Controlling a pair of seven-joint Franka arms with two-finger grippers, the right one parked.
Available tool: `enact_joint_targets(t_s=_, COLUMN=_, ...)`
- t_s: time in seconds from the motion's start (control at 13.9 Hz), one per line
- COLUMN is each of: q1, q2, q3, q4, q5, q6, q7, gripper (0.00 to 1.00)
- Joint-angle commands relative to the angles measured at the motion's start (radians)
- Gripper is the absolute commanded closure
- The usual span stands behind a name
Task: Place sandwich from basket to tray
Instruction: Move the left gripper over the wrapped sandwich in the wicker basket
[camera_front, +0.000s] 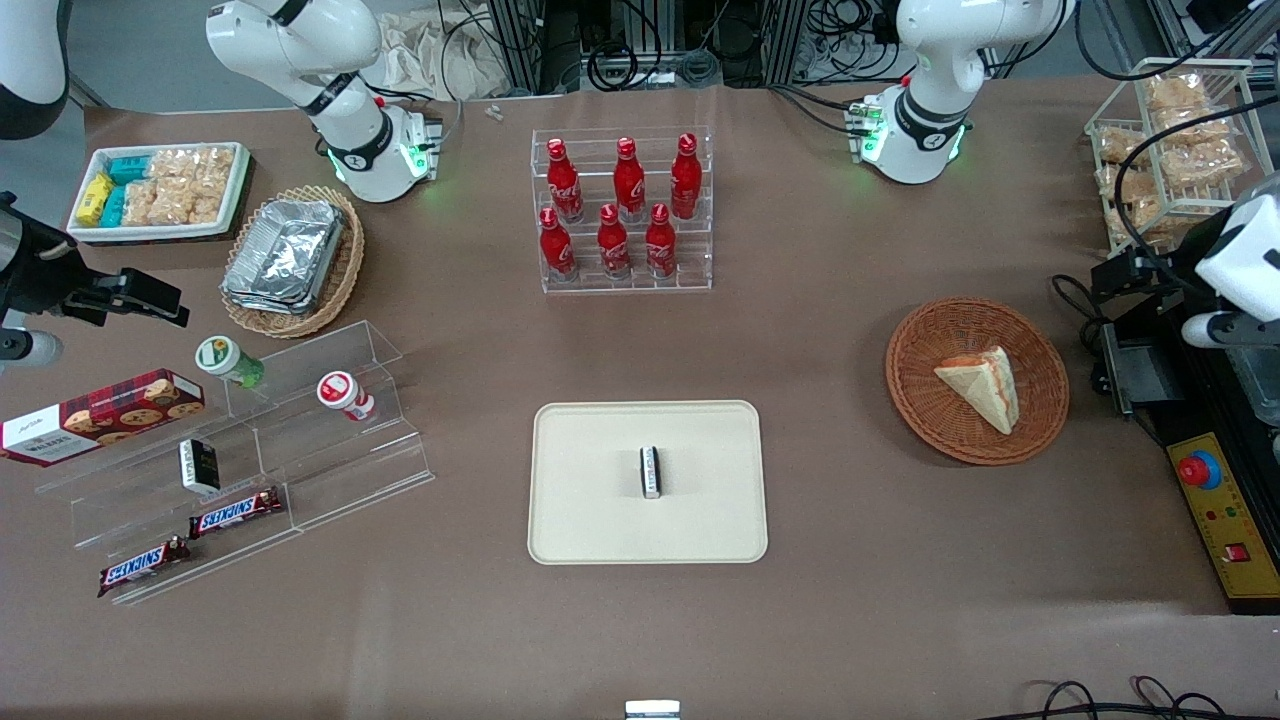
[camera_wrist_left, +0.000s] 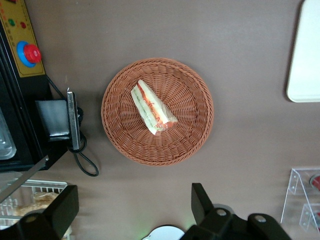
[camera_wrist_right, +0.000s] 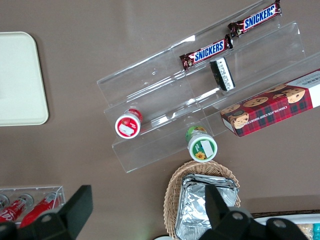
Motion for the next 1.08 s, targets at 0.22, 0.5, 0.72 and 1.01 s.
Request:
enact_joint_targets(t_s=0.22, q1=0.040, q2=-0.169, q3=-0.002, q4=-0.526, q5=-0.031, q6=0.505, q7=-0.359, gripper=0.00)
enact_joint_targets(t_s=0.5, q1=0.029, q2=-0.056, q3=-0.013, q4=-0.577, q5=-0.096, q6=0.685, q7=-0.576, gripper=0.00)
enact_joint_targets(t_s=0.72, q1=0.017, q2=0.027, q3=-0.043, q4=-0.577, q5=-0.105, q6=0.774, q7=-0.711, gripper=0.00)
enact_joint_targets(t_s=1.01, q1=0.024, q2=0.079, q3=-0.040, q4=-0.594, q5=-0.105, q6=0.824, q7=-0.722, gripper=0.00)
